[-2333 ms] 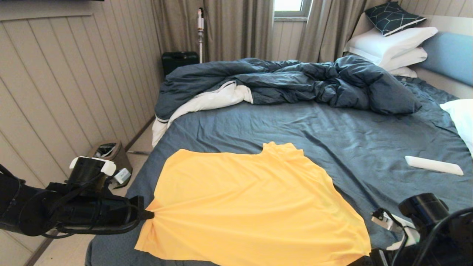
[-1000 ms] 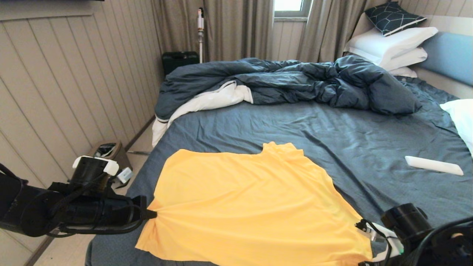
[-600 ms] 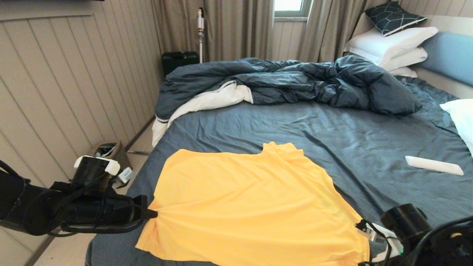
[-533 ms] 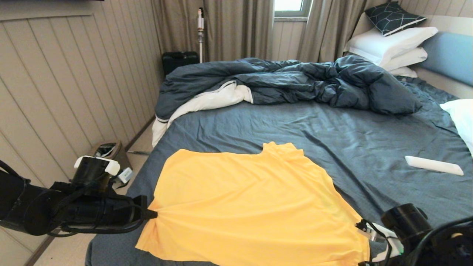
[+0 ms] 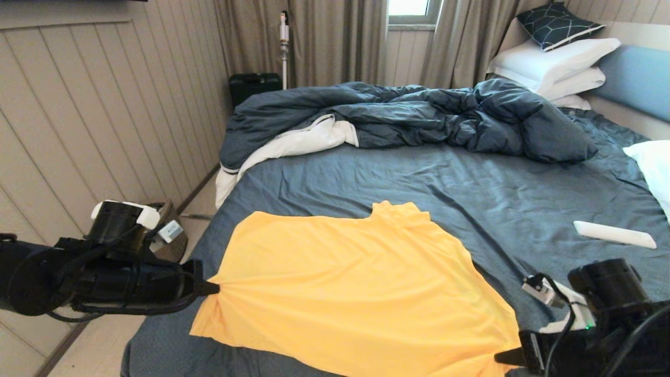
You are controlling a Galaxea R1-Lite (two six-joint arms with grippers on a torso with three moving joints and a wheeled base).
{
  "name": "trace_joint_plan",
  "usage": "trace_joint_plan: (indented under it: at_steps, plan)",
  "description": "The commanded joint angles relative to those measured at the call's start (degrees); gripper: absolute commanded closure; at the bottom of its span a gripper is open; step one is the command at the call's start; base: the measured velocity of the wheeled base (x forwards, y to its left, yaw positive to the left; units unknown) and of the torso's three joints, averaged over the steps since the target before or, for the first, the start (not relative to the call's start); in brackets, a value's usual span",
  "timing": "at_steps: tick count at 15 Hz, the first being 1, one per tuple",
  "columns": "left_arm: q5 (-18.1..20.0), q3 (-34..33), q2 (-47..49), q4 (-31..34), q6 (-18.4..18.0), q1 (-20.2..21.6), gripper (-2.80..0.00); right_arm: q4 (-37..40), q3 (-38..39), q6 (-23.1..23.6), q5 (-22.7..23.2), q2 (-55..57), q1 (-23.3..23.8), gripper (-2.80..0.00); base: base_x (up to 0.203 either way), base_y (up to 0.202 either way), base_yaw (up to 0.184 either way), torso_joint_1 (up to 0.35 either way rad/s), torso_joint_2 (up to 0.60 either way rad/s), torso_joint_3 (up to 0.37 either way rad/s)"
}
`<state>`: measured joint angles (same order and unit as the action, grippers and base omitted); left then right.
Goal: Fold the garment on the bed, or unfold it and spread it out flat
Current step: Fold the yellow T-shirt
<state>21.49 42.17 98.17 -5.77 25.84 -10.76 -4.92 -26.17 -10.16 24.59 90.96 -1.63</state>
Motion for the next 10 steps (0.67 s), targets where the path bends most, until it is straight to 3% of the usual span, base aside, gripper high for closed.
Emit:
trace_joint_plan:
  at_steps: [1,5,10]
  plan:
    - [0.1,4.2,-0.4,2.0,0.2,0.1,0.0,0.0,-3.6,-0.5,0.3,0.0,1.8,0.0,0.0,0.0,0.0,0.0,0.0,0.0]
    - [0.1,7.0,4.8,2.1,0.2,0.2,0.0,0.9,-9.8,-1.3,0.3,5.9,3.9,0.0,0.0,0.0,0.0,0.0,0.0,0.0]
    - [0.1,13.2,11.8,2.1,0.2,2.2,0.0,1.0,-20.0,-5.7,0.0,12.9,4.0,0.0,0.0,0.0,0.0,0.0,0.0,0.0]
